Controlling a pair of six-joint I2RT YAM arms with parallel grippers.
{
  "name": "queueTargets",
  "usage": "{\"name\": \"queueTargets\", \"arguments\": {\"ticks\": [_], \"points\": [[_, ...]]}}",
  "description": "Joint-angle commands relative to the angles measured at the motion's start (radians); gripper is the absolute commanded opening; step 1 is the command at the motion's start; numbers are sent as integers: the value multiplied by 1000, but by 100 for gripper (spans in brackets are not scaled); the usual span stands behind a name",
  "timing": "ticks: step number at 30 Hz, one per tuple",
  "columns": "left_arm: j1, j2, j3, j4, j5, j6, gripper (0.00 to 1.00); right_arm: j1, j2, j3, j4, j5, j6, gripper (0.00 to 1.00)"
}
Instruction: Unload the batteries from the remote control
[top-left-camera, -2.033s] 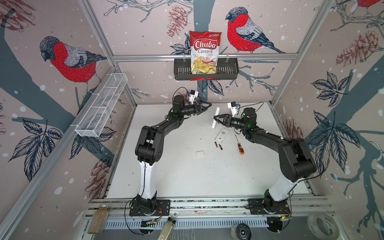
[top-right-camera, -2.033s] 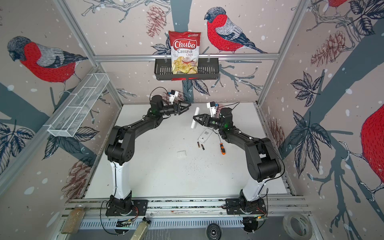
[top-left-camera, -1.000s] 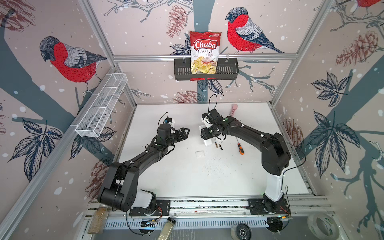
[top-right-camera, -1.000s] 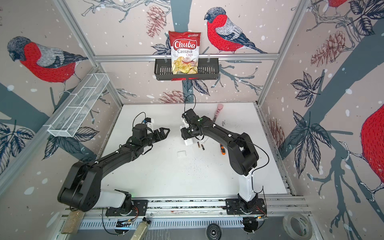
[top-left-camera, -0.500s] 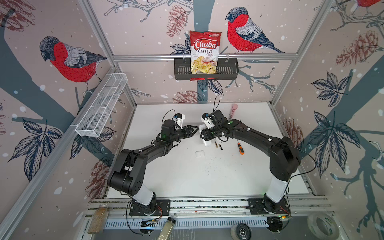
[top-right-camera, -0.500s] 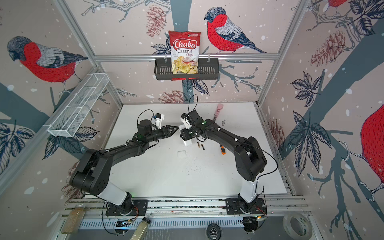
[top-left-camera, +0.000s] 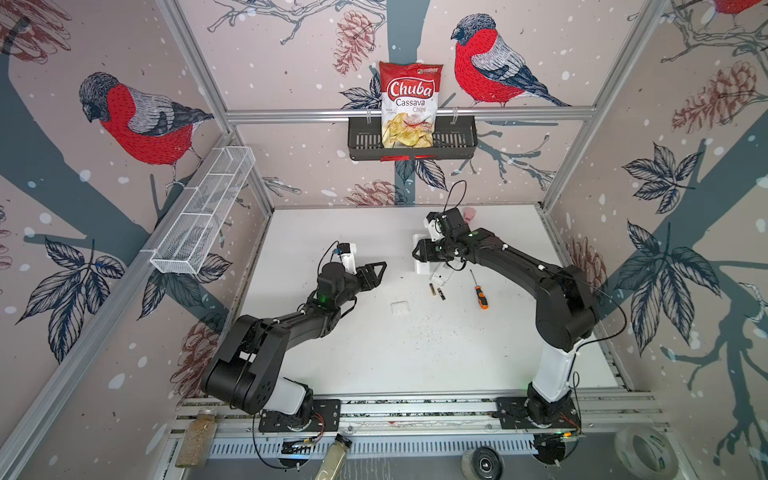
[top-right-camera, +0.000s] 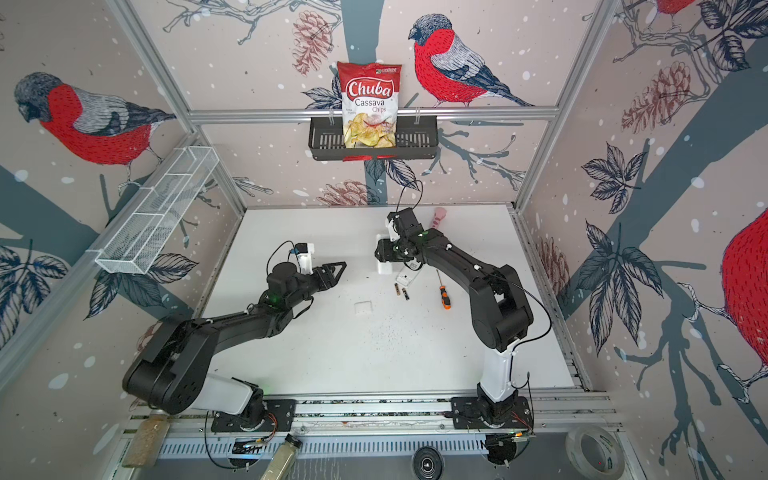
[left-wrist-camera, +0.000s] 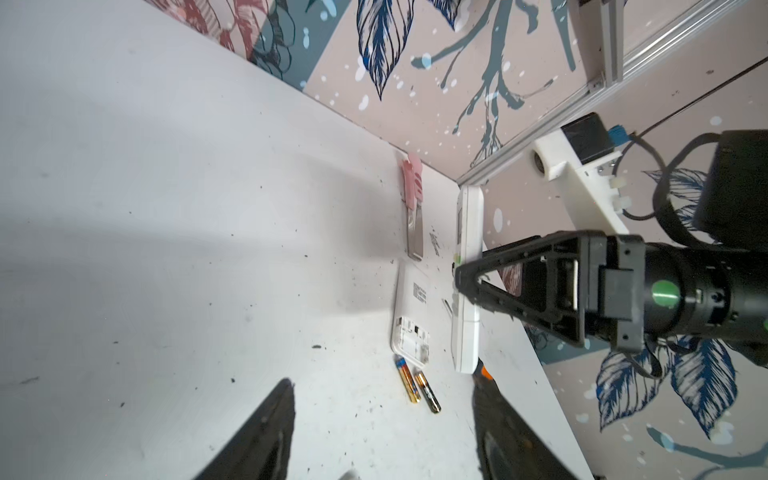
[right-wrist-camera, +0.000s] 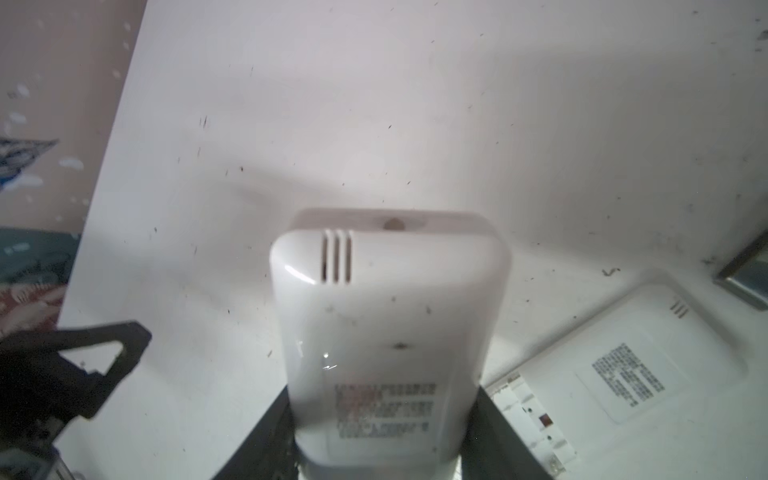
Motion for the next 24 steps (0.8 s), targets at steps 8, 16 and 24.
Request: {"name": "queueTargets", "arguments": {"ticks": [8,16,24], "points": [[-292,184,-45,560,-468,103,72,-78,35,54,85,-8,311,34],[-338,464,56,853,-473,52,71,-88,38,48,109,25,385,34],[-344,533,197,715,-427,56,69,-84,42,24,148,31,391,33]]}}
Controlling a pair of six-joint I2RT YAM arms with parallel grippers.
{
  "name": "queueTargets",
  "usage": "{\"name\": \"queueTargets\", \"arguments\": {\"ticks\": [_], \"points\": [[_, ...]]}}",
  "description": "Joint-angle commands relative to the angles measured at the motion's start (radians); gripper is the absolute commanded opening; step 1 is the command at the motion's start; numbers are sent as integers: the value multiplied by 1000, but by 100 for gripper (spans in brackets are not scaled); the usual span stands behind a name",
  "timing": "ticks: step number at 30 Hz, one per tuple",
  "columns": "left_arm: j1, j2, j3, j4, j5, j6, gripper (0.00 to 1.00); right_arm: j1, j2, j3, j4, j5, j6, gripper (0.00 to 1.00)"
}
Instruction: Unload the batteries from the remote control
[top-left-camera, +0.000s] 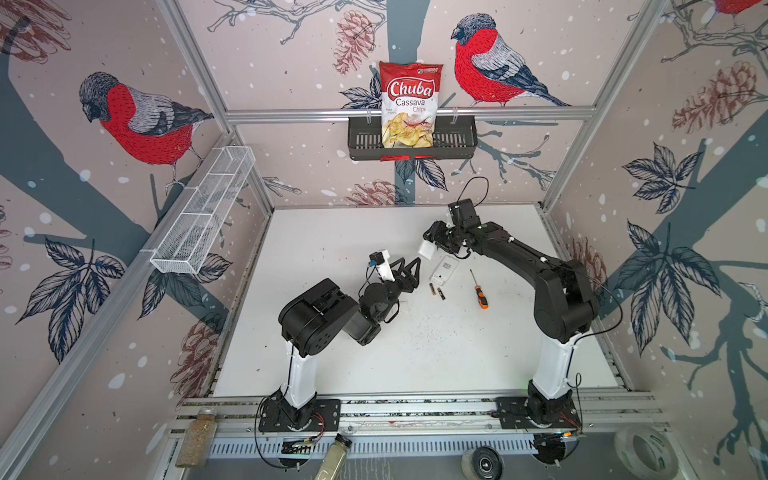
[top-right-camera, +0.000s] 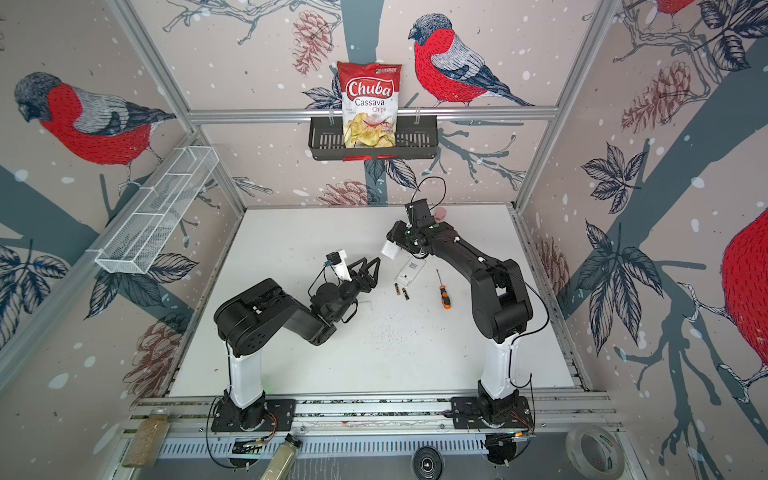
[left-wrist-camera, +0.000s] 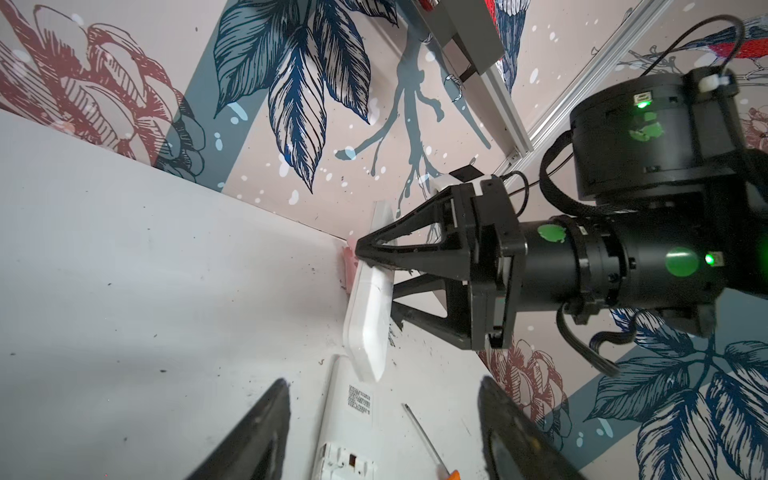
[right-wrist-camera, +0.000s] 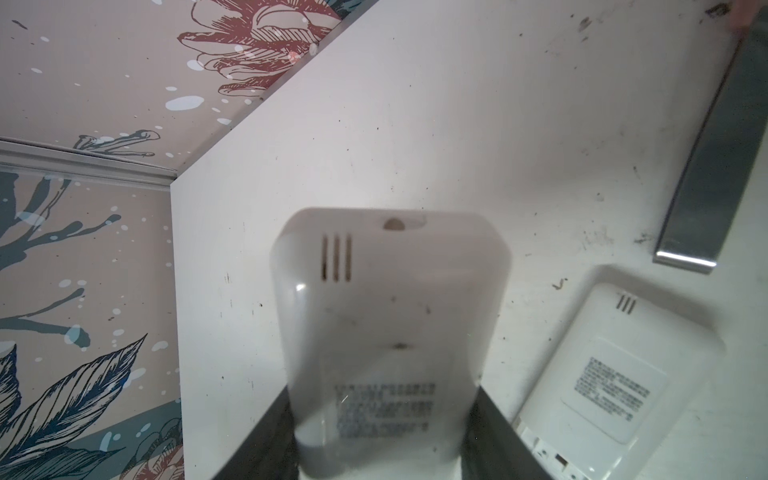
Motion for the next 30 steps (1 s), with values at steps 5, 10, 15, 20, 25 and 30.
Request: {"name": "queueTargets", "arguments": {"ticks": [5,10,15,20,25,30], "points": [[-1,78,116,-56,46,-11,65,-1,-25,-53,88,8,20,32],[-1,135,178,-77,64,-26,60,-5,-47,-65,99,11,19,31],[-1,166,232,-107,66,-25,54,-7,-51,-56,97,0,16,31],[3,182,276,-144,64,-19,43,-10,-54,-58,91,-7,8,29],[21,200,295,-149,74,-37,35,-14,-60,-71,100,-23,5,27],[30,203,302,-148,91,-36,26,-22,-54,-67,96,-30,-1,25]]}}
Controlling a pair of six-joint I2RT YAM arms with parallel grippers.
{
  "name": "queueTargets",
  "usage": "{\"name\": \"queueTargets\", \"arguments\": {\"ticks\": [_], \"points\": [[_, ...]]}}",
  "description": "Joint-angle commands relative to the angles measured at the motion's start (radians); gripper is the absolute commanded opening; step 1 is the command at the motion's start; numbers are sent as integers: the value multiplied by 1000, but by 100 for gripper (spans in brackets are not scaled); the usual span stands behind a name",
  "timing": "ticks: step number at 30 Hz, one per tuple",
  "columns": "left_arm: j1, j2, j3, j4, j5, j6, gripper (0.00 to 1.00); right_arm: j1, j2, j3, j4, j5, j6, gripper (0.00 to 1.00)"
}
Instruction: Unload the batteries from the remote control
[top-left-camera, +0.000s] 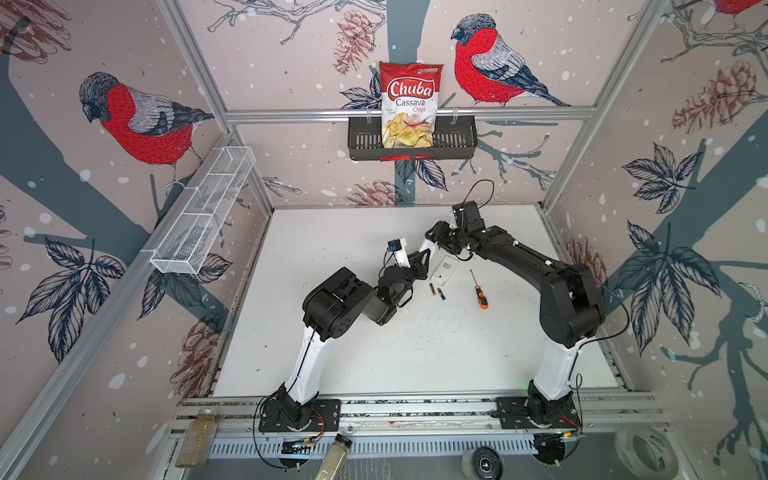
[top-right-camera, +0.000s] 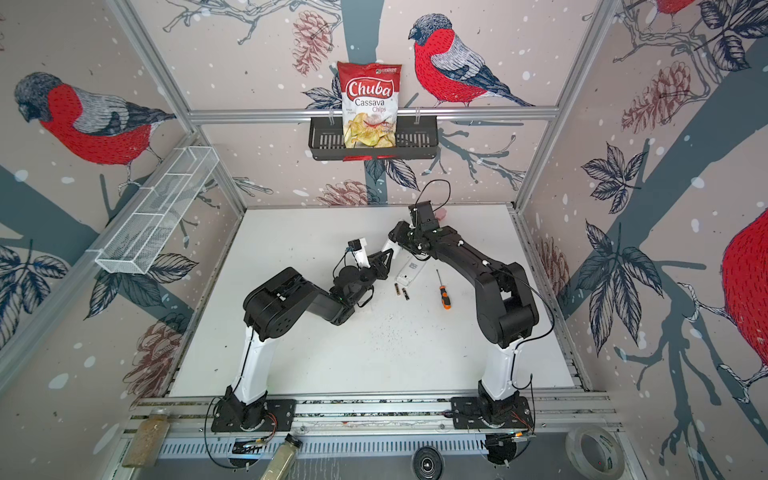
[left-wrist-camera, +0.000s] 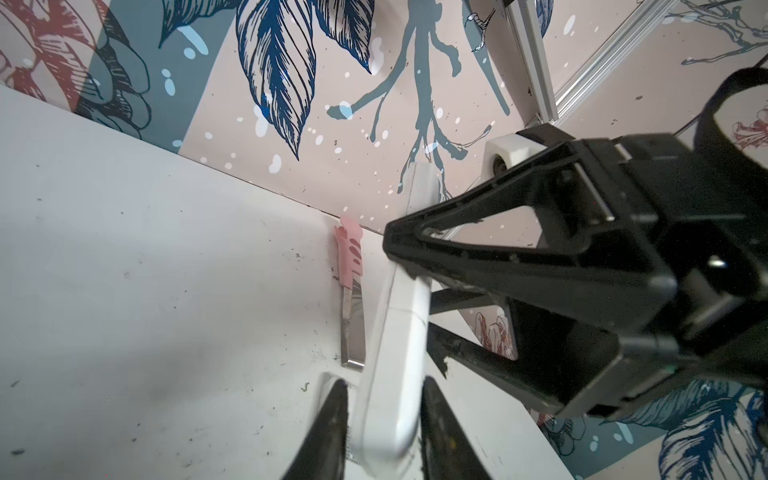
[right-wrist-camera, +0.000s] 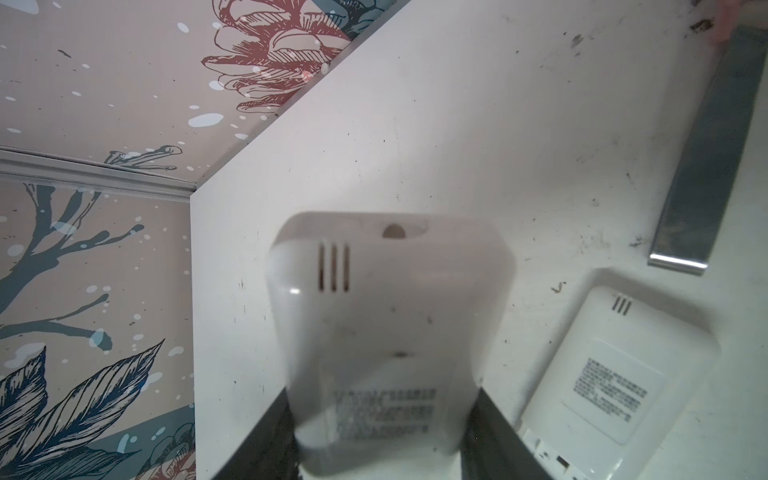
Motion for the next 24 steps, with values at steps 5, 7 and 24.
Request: {"name": "queueTargets", "arguments": {"ticks": [5,7,24], "points": [[4,-10,-10,3,13,24,24,-26,8,16,21,-39,-23,23],[5,-13,-17,9,20,27,23,-31,9,18,21,-44,-24,23],[-6,-48,-80,45,34,46,22,-44,13,18,23,-42,-26,20]]}}
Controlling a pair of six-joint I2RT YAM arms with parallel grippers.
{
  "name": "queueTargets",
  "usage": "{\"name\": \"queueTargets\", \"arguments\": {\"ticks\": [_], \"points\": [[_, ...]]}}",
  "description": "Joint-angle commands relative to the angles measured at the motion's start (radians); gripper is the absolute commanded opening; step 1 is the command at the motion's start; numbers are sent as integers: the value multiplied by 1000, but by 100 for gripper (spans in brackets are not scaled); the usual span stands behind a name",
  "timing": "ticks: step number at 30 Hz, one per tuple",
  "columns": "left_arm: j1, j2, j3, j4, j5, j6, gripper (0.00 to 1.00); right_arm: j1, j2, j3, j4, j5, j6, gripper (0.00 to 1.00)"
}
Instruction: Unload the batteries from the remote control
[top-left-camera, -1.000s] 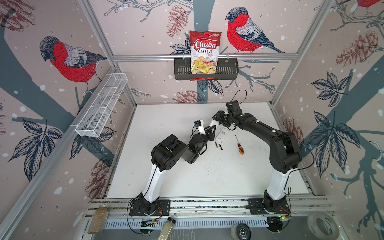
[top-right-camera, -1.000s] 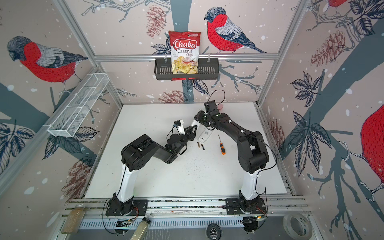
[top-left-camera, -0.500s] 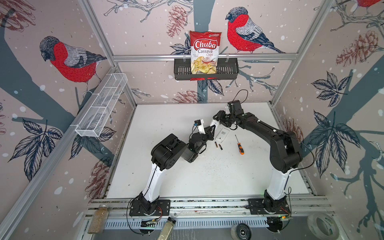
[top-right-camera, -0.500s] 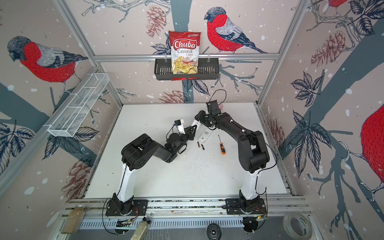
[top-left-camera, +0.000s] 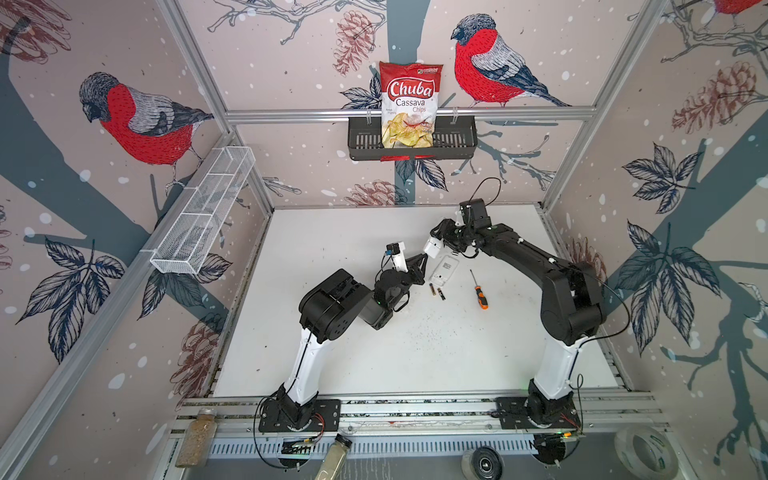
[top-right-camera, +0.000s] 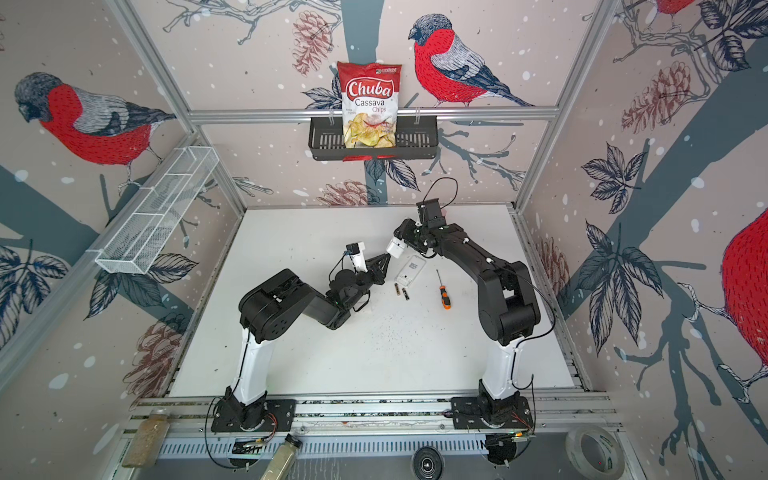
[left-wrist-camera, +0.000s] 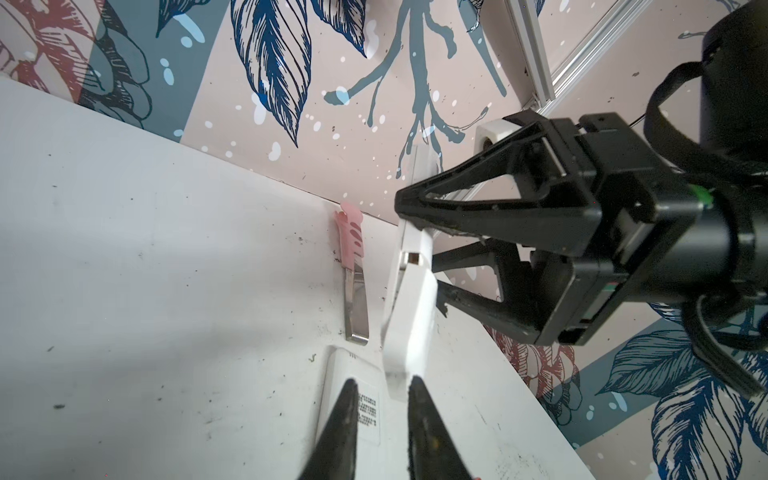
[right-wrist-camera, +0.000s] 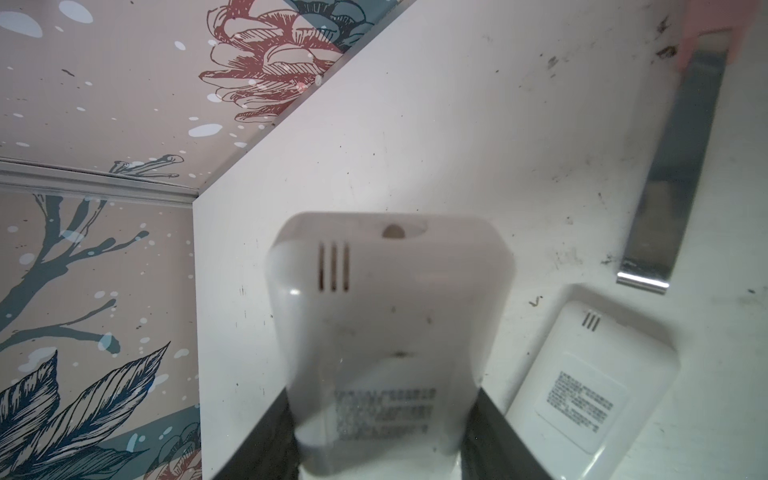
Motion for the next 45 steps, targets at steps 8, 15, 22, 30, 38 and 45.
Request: {"name": "queueTargets", "arguments": {"ticks": [8,15,22,30,38,45], "points": [[-11,-12,7,37,22,23,22,1,-2,0,35,8,-7,19],[-18,-13,18,44,48,22,22,1,-5,-11,39,10,-8,19],[-34,-25,23,32,54,39,22,-1,-7,-20,48,8,-5,18],[-32,-42,-35,40,8,41,24,-2,-18,-27,49,12,-10,18],[-20,-24,-28,49,30,15,38,1,-33,-45,58,6,-8,18],[-20,-9,16,27,55,14,38,5,-33,-48,60,0,-7,18]]}}
